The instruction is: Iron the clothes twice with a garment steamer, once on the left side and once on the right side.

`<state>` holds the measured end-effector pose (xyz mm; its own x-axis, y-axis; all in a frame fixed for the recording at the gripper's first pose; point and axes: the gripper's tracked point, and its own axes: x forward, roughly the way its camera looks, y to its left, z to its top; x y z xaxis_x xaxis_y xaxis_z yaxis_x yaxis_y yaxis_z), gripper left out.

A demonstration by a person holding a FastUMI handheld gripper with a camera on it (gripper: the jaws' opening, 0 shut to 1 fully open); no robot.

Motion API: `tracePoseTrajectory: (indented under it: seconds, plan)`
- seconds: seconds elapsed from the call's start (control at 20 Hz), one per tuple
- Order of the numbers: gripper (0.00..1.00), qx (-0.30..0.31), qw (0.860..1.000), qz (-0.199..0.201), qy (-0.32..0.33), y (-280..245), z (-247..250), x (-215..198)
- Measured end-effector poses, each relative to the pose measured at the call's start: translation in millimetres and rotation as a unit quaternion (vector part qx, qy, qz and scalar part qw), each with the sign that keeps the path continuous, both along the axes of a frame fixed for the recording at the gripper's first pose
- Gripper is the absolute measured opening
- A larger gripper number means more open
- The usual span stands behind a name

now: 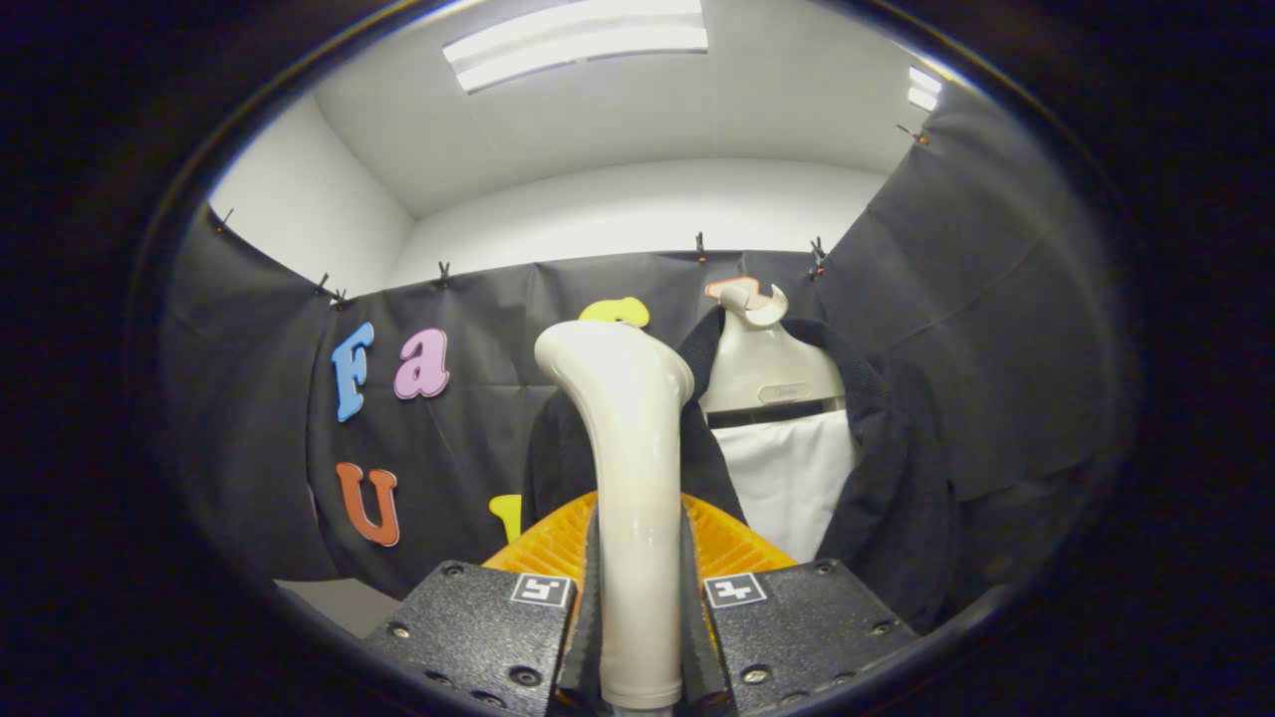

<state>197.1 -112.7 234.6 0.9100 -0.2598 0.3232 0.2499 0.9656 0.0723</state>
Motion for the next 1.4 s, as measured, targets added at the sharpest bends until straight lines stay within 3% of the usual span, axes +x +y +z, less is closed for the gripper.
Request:
tracePoseTrajectory:
  seconds: [0.7, 1.4]
  plan:
    - [0.36, 0.019, 0.994, -0.063, 0.091, -4, -89, -21]
    - [0.36, 0.037, 0.977, -0.094, 0.190, -20, -190, -62]
